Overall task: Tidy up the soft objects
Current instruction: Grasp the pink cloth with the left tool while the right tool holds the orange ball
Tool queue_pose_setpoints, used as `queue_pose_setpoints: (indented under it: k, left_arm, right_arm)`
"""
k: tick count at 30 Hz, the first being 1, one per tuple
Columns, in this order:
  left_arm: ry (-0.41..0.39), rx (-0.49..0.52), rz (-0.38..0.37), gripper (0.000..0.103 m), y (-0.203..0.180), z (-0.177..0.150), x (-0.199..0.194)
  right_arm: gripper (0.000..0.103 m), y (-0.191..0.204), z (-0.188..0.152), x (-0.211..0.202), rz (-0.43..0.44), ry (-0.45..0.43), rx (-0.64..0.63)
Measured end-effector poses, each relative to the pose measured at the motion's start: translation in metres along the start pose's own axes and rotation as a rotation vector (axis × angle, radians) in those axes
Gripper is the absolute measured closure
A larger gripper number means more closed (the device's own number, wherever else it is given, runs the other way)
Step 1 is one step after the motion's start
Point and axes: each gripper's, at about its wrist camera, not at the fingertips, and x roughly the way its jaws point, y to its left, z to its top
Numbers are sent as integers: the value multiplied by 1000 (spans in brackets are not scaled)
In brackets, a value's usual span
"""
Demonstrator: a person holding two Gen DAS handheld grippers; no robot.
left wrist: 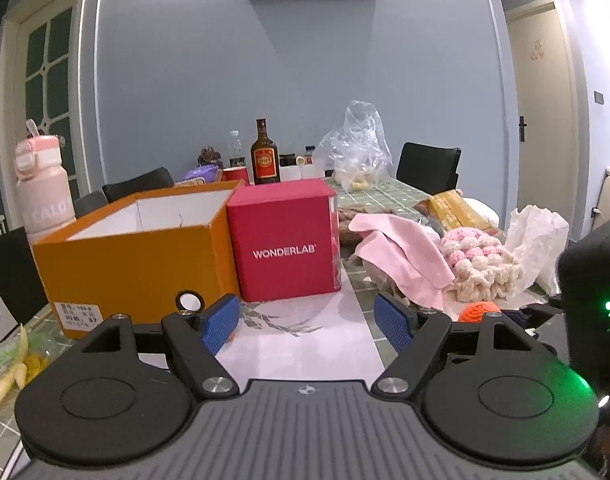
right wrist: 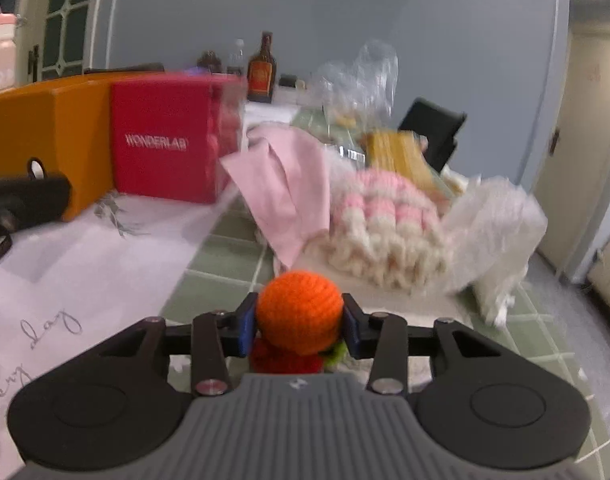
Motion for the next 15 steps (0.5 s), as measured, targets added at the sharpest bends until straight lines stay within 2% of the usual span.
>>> queue_pose_setpoints:
  k: [3,6,11,15]
  left_arm:
    - [-7,-19,8,13,-1,5,-1]
    - [-7,-47,-11,13,-2,14,1]
    - [46,-201,-74,13,-12,42,22]
    - [87,-246,-107,13,-31,59,46]
  right_arm:
    - [62,-13,0,-13,61,-72,60]
    - [62,-22,-1,-23,43,-92,72]
    - [62,-46,-4,-39,-9,-124,136]
    - [62,-66,-10,-51,-30,-152,189]
